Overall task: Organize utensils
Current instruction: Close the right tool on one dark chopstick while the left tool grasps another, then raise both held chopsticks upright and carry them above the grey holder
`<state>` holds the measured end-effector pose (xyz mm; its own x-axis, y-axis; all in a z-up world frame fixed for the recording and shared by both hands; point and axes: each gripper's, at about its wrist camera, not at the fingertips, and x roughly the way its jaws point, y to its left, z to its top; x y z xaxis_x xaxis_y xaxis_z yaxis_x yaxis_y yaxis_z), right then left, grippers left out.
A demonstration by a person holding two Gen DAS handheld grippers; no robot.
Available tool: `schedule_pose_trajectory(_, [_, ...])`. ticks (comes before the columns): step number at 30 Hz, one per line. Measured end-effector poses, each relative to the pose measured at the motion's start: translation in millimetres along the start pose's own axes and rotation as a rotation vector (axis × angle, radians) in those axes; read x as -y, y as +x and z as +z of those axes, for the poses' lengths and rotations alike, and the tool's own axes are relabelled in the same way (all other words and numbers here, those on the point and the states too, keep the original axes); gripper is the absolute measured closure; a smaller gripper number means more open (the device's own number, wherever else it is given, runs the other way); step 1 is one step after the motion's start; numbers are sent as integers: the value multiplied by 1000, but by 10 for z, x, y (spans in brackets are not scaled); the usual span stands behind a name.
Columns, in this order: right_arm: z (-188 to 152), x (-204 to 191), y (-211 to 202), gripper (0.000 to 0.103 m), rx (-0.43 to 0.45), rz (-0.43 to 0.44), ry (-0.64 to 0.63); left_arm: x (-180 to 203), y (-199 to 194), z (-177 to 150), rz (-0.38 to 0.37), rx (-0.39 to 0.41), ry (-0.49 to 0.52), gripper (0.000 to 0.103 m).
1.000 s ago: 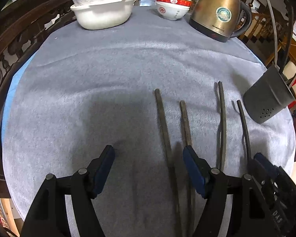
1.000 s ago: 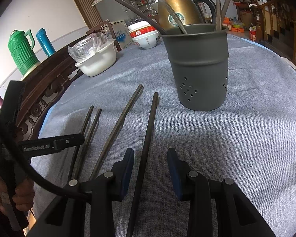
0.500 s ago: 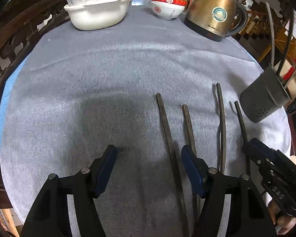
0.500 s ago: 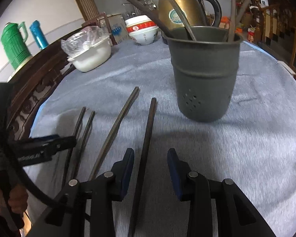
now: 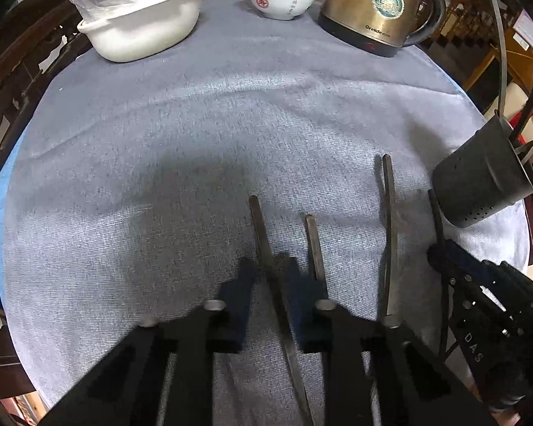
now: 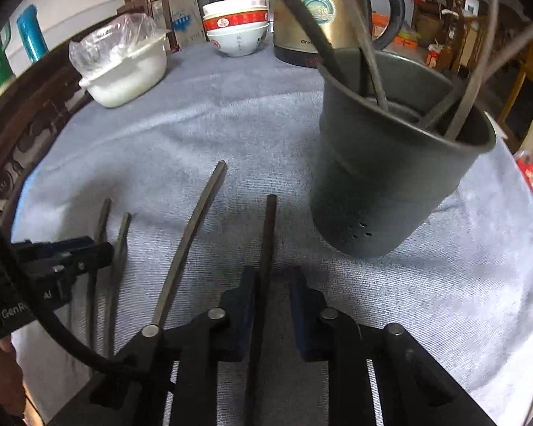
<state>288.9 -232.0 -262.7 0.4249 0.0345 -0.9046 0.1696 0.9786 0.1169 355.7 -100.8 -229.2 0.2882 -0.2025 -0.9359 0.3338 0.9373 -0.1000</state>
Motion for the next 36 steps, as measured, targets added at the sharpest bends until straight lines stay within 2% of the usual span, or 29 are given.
schedule_pose_trajectory(1, [-3,-11,6,94,4,-3,-13,-9,-3,-4,-10,2,-8,94])
schedule_pose_trajectory(4, [-15,21,-12,96,14,24,-5,-37,-28,-38,-32,2,-36,96])
schedule_pose_trajectory(6, [-40,95,-63,96,17,74,16,-73,-91,-96,-40,15,-57,97])
schedule_pose_trajectory(9, [-79,134,-232,96,70,105,17,-92,-273,-154,-36,60,-74,97])
schedule_pose_trajectory(15, [-53,305,-695,96,170,248,74,-58,-812,-186,-32,177,-79,97])
schedule_pose_trajectory(22, [-101,466,-1179,96,278,369,110,13,-1382,-207,-37,305,-71,97])
schedule_pose_trajectory(30, [-165,534,-1627,96,419,419,101,89,-1824,-245,-57,401,-57,97])
schedule_pose_trajectory(36, [-167,637,-1862,96,499,402,103,187,-2091,-261,-69,456,-33,97])
